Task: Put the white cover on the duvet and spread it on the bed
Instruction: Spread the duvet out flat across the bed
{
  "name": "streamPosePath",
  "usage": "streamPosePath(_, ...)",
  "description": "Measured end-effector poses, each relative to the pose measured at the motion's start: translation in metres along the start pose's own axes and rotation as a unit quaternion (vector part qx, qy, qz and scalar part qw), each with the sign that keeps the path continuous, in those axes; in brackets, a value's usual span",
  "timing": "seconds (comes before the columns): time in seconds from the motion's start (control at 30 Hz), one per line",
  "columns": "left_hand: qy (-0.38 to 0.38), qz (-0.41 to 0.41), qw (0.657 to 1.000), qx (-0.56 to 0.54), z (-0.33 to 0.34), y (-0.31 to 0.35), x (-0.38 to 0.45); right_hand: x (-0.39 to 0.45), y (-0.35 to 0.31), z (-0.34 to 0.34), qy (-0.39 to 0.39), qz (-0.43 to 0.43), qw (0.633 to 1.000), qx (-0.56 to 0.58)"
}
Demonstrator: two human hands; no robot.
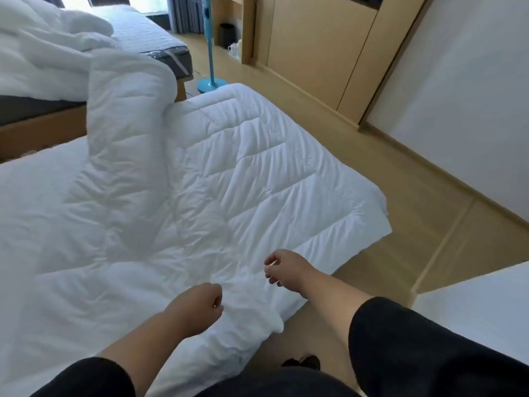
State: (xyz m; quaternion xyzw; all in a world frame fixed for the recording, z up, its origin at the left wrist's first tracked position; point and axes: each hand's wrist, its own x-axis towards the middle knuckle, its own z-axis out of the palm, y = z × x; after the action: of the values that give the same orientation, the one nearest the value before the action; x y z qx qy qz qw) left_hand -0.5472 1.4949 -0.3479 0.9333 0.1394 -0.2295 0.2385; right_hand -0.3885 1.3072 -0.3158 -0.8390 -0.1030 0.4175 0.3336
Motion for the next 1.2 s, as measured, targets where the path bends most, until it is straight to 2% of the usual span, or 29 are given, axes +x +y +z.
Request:
streamPosePath(0.23,-0.092,0.042,0.994,0.036,-0.004,0.198,0.132,-0.008,0.094,-0.188,0.046,0.014,0.998,0.027)
streamPosePath(0.37,-0.101,0.078,0.991,0.042,-0.022,0.303,0.208,-0.013,0.154,-0.286,0.123,0.063,0.989,0.055)
streamPosePath(0.6,-0.148,0.129,0.979,0.054,-0.034,0.427,0.358,0.018,0.245,-0.409,0.203,0.175,0.957,0.11)
streamPosePath(0.87,-0.158,0.187,0.962,0.118,-0.065,0.569,0.52,0.054,0.283,-0.563,0.289,0.207,0.923,0.148)
streamPosePath(1.0,-0.18,0.174,0.961,0.114,-0.052,0.602,0.572,0.106,0.313,-0.599,0.229,0.216,0.938,0.148)
streamPosePath(1.2,-0.216,0.083,0.957,0.174,0.01,0.574,0.643,0.277,0.382,-0.597,0.038,0.198,0.978,0.056)
